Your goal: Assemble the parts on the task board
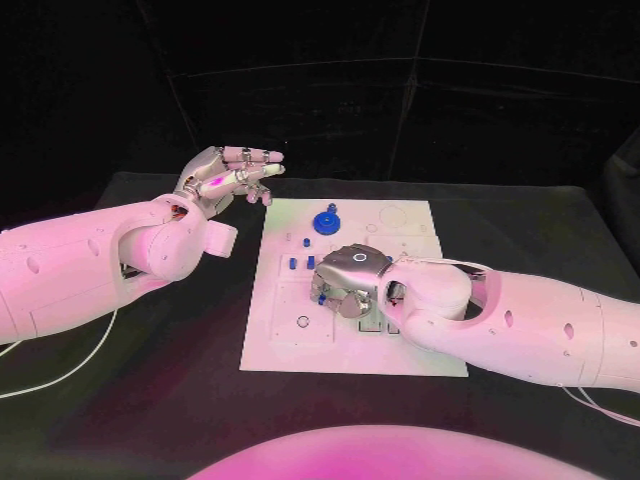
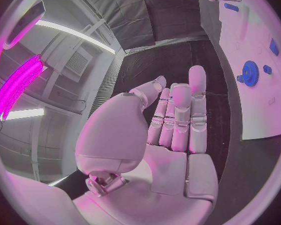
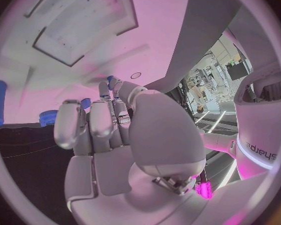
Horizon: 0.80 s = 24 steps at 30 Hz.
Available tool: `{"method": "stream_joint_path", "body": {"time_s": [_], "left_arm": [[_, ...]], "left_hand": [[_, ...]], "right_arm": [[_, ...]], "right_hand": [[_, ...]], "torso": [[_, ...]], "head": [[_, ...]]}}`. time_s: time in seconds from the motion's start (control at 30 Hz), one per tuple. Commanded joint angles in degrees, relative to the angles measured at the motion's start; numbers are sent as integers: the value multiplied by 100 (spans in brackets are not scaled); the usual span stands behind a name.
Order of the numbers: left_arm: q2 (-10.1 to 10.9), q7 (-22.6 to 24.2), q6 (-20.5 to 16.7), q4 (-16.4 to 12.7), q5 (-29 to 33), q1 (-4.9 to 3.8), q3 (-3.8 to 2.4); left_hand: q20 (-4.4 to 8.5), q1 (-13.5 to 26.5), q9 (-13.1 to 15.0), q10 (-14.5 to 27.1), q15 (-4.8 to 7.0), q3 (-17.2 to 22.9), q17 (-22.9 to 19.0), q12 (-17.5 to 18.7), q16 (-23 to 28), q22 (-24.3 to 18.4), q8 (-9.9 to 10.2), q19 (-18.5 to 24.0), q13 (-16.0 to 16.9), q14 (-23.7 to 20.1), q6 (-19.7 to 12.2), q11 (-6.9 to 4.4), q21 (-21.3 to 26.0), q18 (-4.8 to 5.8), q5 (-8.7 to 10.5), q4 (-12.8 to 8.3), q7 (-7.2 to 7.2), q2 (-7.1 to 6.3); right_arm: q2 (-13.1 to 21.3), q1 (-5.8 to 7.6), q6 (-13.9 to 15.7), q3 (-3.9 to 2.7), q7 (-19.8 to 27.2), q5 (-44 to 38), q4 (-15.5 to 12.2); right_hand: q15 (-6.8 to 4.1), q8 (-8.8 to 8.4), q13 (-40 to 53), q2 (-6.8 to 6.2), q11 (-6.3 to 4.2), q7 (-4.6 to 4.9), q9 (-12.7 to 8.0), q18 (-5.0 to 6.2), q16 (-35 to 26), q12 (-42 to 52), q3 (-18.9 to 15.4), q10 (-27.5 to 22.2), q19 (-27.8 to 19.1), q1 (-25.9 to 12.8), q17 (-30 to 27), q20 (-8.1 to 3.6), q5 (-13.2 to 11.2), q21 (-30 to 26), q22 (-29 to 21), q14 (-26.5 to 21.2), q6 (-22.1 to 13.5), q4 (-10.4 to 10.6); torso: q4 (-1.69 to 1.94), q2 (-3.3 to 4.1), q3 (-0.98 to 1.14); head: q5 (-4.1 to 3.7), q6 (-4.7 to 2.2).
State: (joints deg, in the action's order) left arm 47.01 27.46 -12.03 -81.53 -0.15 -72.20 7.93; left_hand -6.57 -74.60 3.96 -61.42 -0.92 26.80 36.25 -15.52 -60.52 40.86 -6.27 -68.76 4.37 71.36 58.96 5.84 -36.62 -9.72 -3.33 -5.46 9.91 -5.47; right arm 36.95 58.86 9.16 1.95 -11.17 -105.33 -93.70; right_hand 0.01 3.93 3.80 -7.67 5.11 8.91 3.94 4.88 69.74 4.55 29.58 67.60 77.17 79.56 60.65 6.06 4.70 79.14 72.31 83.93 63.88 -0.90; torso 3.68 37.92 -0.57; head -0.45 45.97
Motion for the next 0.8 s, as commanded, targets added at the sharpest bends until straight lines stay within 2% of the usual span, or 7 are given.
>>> {"method": "stream_joint_path", "body": {"time_s": [0.03,0.1,0.23,0.47,0.53,0.67,0.8], "left_arm": [[5,2,65,1,26,-9,-5],[6,0,64,8,26,-9,-5],[7,-4,65,16,26,-9,-5],[7,-9,75,40,26,-9,-5],[11,-12,79,45,26,-9,-5],[17,-16,85,50,26,-9,-4],[19,-18,91,49,26,-8,-4]], "left_hand": [[2,-19,-4,18,-3,0,-5,-19,27,-8,-26,24,-6,-25,1,16,34,-75,13,-21,23,19],[2,-19,-4,18,-3,0,-5,-19,27,-8,-26,24,-6,-25,1,16,34,-75,13,-21,23,19],[2,-19,-4,18,-3,0,-5,-19,27,-8,-26,24,-6,-25,1,16,34,-75,13,-21,23,19],[1,-17,-5,24,-4,-3,-16,-21,33,-10,-26,26,-8,-31,-4,18,37,-75,14,-21,25,19],[1,-17,-5,24,-4,-3,-16,-21,33,-10,-26,26,-8,-31,-4,18,37,-75,14,-21,25,19],[0,-18,-5,25,-5,-4,-22,-22,35,-11,-26,27,-9,-34,-5,18,39,-75,16,-22,25,20],[0,-18,-5,25,-5,-4,-22,-22,35,-11,-26,27,-9,-34,-5,18,39,-75,16,-22,25,20]], "right_arm": [[7,6,48,1,-96,-69,-2],[15,6,174,1,-101,-71,-3],[44,6,516,1,-77,-69,-24],[304,2,1372,0,183,201,-240],[466,3,1475,-2,213,325,-360],[875,15,1489,-23,155,524,-622],[1211,94,1274,-125,20,679,-733]], "right_hand": [[61,-36,-19,-129,36,21,-17,-30,-57,-68,-148,-185,-72,-187,-84,51,22,-87,-103,86,-115,49],[102,-42,-24,-202,85,48,-27,29,-241,-90,-277,-491,-255,-253,-322,86,26,-266,-357,8,-292,57],[131,-35,-7,-228,127,78,-22,77,-349,-24,-516,-780,-395,-276,-466,127,10,-440,-579,-24,-516,61],[124,-8,16,-166,124,74,-6,82,-420,166,-750,-834,-375,-218,-572,130,95,-484,-620,-33,-614,72],[116,1,19,-141,114,64,-1,77,-413,233,-777,-790,-349,-203,-566,125,139,-472,-601,-26,-589,78],[101,17,17,-105,95,49,6,68,-385,320,-799,-716,-306,-193,-538,113,177,-448,-563,-8,-536,94],[87,9,8,-127,68,11,3,64,-371,360,-842,-691,-284,-215,-526,101,208,-435,-544,3,-532,112]], "torso": [[2,-1,2],[-2,-5,4],[3,-1,4],[-6,-3,10],[-14,-6,11],[-8,-9,-5],[-9,-12,-5]], "head": [[-8,-3],[-4,0],[-12,-5],[-20,-19],[-20,-27],[-59,-45],[-92,-54]]}}
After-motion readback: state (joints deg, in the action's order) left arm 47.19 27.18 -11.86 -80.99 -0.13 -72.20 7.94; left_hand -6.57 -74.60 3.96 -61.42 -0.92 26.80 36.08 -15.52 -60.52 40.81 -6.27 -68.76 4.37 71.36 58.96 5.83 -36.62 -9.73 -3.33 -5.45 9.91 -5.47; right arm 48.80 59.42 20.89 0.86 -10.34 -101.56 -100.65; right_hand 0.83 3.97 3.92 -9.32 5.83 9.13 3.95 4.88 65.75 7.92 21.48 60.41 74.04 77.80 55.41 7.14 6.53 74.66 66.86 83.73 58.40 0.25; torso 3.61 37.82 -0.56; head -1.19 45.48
